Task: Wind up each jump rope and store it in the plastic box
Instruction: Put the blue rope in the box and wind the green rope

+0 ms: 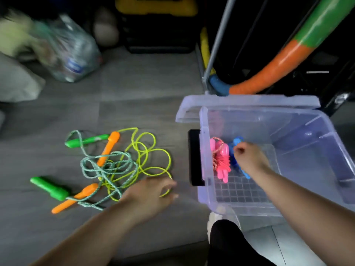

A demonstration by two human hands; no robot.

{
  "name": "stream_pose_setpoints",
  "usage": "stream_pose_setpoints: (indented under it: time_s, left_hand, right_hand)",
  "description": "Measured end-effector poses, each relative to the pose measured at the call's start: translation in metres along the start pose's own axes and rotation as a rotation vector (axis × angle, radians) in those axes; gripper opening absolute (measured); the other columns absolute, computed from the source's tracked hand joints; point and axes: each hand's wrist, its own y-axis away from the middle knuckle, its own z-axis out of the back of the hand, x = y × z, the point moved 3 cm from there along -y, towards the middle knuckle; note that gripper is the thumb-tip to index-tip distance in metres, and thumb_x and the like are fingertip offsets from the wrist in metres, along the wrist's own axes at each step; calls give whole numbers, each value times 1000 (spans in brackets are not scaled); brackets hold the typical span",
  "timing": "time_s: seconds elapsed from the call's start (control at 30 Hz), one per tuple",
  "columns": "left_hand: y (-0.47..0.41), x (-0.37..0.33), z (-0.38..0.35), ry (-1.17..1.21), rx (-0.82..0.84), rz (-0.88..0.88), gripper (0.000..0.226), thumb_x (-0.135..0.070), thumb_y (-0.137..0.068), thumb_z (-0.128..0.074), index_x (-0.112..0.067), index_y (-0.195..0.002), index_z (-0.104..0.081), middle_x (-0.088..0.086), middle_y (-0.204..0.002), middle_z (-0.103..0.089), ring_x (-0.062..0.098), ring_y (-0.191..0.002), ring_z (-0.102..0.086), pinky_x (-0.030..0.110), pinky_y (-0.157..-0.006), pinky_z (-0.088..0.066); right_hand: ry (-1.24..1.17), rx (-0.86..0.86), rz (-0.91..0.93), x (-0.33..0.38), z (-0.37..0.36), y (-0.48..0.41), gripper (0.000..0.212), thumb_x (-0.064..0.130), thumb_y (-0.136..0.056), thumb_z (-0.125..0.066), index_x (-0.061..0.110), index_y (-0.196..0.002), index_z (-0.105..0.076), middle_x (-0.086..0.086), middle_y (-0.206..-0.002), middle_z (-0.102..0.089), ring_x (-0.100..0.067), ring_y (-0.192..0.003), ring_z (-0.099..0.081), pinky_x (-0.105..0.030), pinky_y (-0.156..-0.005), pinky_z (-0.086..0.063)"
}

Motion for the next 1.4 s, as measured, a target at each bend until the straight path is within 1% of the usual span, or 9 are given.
stream_pose_setpoints:
  time_s: [0.17,0.27,0.33,0.53,0.73,0.97,1.17,1.3,1.4]
  left_hand:
    - [91,48,59,106,-96,168,27,-52,-71,-47,-40,-89,-62,-27,-70,-61,-10,-78,-58,11,-75,-43]
    - [132,77,82,169,-207,243,14,-29,-85,-59,-39,-75,-57,-39,-58,-56,-17,-64,-53,2,-62,-38]
    - [156,104,87,178,-267,316,10,-24,-86,-57,-28,-91,-65,-20,-58,-57,-2,-61,-54,6,-60,-37]
    - [173,170,96,183,-331,455,24,-29,-86,-57,-19,-106,-64,-14,-75,-52,14,-84,-52,18,-66,-33]
    - [180,205,92,323,-272,512,16,-32,-86,-54,-36,-101,-59,-14,-94,-59,10,-102,-58,21,-79,-42]
    - [184,222,79,479,-302,535,22,-31,-84,-56,-49,-77,-46,-23,-88,-59,1,-92,-62,1,-66,-38]
    - [199,245,78,491,-360,605,25,-30,-82,-58,-50,-72,-49,-19,-83,-59,-4,-84,-58,1,-64,-37]
    - [201,253,73,519,-319,626,30,-26,-78,-62,-52,-63,-60,-15,-78,-63,-2,-79,-61,9,-71,-39]
    - [201,253,74,520,-341,618,36,-27,-76,-64,-59,-61,-60,-15,-72,-64,-10,-79,-59,11,-70,-41]
  right_hand:
    - [-140,-70,241,86,36,82,15,14,-90,-46,15,-88,-61,-17,-86,-66,-33,-78,-62,-31,-60,-41]
    - [-28,78,444,132,19,116,17,13,-88,-50,12,-97,-64,-11,-93,-69,-30,-90,-63,-30,-70,-39]
    - [147,277,568,157,-18,131,21,17,-88,-48,14,-103,-63,-5,-102,-68,-25,-99,-61,-28,-77,-40]
    - [479,637,592,192,-152,139,35,21,-90,-45,15,-125,-47,-4,-130,-53,-20,-121,-47,-24,-93,-37]
    - [623,634,625,221,-264,132,40,11,-91,-40,16,-131,-39,-4,-139,-40,-24,-131,-33,-33,-104,-31]
    - [766,623,996,264,-336,144,55,2,-93,-23,13,-144,-7,-7,-155,-4,-28,-143,1,-43,-116,-2]
    - [750,541,985,269,-358,142,32,7,-93,-29,9,-123,-41,-12,-129,-49,-30,-123,-42,-41,-106,-23]
    - [627,570,909,254,-355,135,28,23,-95,-37,6,-114,-49,-13,-123,-55,-28,-119,-46,-36,-98,-30]
    - [403,398,934,256,-343,133,25,17,-91,-45,2,-93,-65,-13,-102,-63,-26,-102,-58,-28,-83,-42]
